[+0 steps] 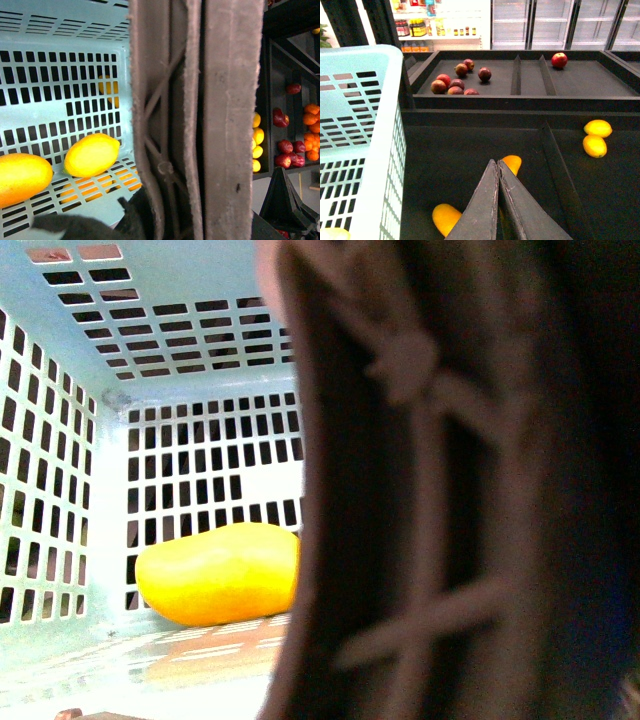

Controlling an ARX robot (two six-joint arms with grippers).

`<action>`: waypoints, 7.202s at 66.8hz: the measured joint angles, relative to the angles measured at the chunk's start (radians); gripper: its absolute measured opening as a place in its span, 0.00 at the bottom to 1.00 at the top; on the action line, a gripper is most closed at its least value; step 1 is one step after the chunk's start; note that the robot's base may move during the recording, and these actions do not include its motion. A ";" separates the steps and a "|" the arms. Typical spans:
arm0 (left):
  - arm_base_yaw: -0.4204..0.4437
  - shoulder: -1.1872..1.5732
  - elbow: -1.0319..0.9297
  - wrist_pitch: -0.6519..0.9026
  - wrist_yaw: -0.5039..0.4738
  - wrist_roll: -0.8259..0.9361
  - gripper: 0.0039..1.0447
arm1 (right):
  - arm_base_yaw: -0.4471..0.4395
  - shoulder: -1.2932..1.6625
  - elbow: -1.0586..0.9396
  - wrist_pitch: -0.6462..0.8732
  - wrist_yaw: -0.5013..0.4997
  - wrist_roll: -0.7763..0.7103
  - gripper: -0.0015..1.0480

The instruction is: Pick lemon and mango into basket

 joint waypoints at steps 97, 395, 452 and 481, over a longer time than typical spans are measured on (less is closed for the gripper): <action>-0.011 0.000 0.000 0.000 0.015 0.005 0.14 | 0.000 -0.259 0.000 -0.265 0.003 0.000 0.92; 0.557 -0.135 -0.923 1.417 -0.232 0.816 0.03 | -0.002 -0.261 0.000 -0.266 -0.002 0.000 0.92; 0.653 -0.851 -1.144 0.935 -0.135 0.822 0.03 | -0.002 -0.261 0.000 -0.266 -0.002 0.000 0.92; 0.653 -1.089 -1.144 0.705 -0.134 0.822 0.03 | -0.002 -0.261 0.000 -0.266 -0.002 0.000 0.92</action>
